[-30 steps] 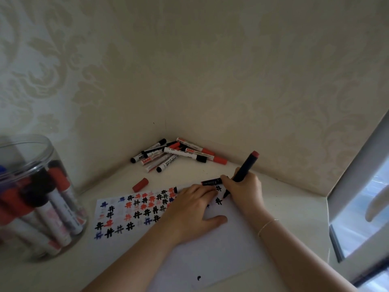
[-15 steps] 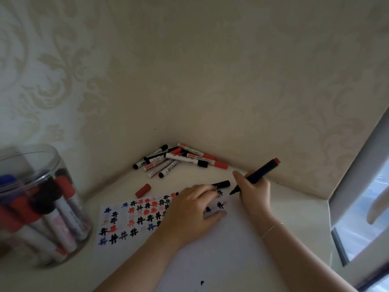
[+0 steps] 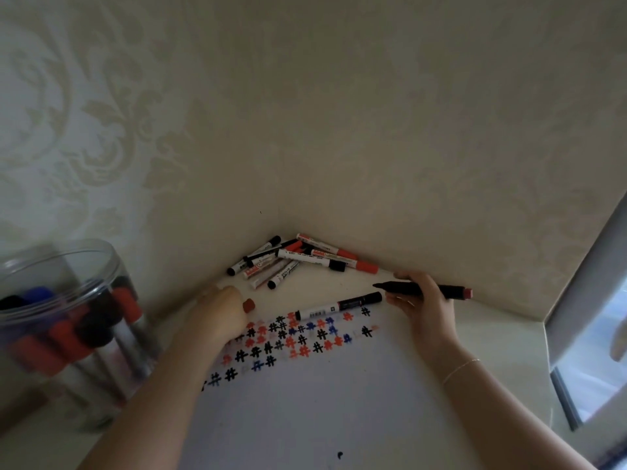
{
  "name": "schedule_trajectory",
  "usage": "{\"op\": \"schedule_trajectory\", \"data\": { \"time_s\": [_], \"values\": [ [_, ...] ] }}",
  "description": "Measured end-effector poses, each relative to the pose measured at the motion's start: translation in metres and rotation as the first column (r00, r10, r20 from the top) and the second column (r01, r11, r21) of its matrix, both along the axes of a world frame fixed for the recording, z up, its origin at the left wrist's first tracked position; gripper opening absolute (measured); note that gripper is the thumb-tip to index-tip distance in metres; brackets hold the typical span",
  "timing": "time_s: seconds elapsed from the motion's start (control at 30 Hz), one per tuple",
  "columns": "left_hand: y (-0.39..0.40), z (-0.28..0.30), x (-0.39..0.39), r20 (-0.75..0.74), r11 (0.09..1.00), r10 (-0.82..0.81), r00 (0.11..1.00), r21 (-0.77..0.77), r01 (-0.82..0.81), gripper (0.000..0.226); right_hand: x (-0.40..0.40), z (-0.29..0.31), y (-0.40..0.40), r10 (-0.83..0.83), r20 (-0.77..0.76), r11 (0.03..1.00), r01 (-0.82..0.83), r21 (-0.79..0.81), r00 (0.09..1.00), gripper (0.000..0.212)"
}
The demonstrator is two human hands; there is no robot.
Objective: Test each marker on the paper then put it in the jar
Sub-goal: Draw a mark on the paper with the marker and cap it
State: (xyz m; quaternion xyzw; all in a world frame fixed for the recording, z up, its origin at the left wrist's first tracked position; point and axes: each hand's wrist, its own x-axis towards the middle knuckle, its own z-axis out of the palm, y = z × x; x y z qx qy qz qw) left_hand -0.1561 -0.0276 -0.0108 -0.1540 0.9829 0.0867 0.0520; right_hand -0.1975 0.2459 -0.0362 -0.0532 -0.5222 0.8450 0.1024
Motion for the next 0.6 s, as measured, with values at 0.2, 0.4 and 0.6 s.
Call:
{"op": "schedule_trajectory", "data": {
  "time_s": [0.2,0.4,0.6],
  "values": [
    [0.024,0.031,0.008,-0.277,0.811,-0.163,0.947,0.509,0.289,0.014,0.009,0.02,-0.005,0.174,-0.042,0.98,-0.177,-0.087,0.984,0.014],
    [0.047,0.048,0.013,-0.348,0.682,-0.246,0.905,0.601,0.416,0.018,0.025,0.046,-0.028,0.252,-0.157,0.968,-0.25,0.031,0.955,0.031],
    [0.048,0.051,0.016,-0.372,0.667,-0.251,0.894,0.602,0.438,0.017,0.025,0.049,-0.035,0.221,-0.159,0.972,-0.205,0.115,0.962,0.03]
  ]
}}
